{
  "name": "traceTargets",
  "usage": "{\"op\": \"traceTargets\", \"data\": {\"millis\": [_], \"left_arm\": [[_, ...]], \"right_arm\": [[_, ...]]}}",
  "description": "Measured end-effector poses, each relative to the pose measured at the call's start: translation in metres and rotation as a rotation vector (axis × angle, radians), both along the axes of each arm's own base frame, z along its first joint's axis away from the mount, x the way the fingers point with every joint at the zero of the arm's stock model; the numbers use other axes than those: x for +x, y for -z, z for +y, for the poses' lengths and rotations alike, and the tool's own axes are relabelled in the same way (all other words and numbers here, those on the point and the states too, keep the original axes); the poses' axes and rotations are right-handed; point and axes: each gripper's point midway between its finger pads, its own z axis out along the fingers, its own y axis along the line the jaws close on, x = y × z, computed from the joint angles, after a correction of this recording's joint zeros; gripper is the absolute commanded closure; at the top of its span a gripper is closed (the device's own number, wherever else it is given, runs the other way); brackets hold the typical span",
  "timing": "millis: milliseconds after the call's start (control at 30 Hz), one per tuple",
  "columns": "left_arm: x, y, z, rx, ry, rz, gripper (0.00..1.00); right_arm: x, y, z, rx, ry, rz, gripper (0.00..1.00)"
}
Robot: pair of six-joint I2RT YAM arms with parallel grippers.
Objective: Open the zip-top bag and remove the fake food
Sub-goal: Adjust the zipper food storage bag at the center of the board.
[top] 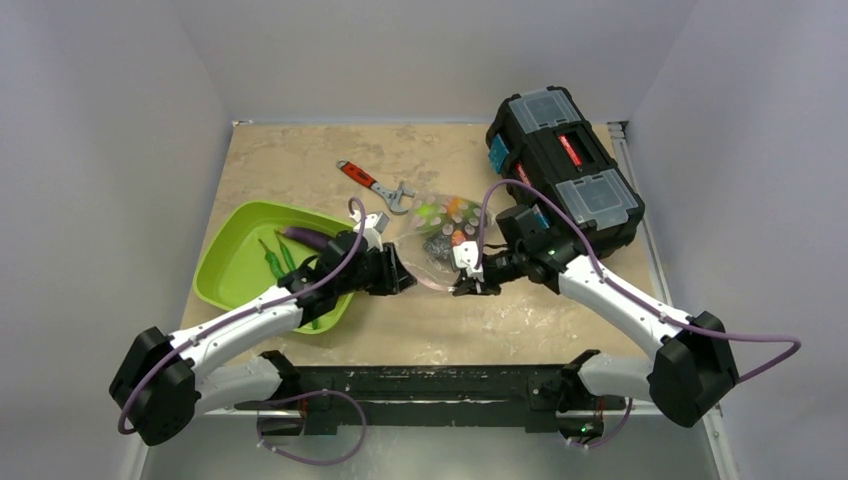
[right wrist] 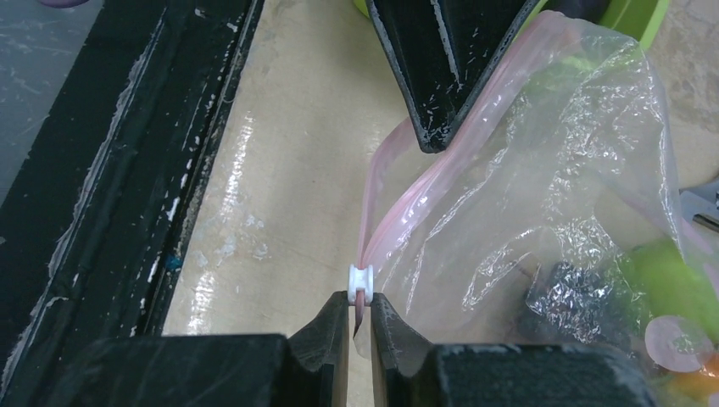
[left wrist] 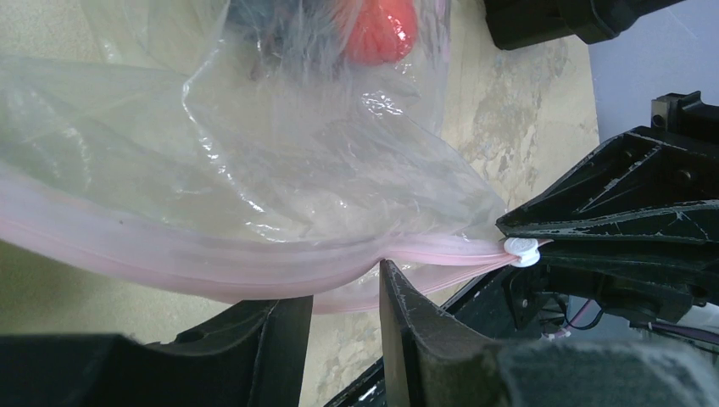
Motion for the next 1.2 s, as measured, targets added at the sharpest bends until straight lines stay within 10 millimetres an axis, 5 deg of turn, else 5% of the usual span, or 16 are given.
{"op": "traceTargets", "data": {"millis": [267,833,1200], "left_arm": [[-0.002,-0.007,-0.01,-0.028,0.035,-0.045,0.67],[-0.002,0.006,-0.007,-0.02,0.032,-0.079,0.66],[0.001,0.013,-0.004,-0.013,0.028,-0.11,0.65]], "right_arm": [[-0.012,0.001,-0.002,-0.001,-0.048,0.025,0.89],[0.008,-0.004,-0.02,-0.028,0.017,0.002,0.28],[0.03,-0.04,-0.04,-0.001,0.078,-0.055,0.25]]}}
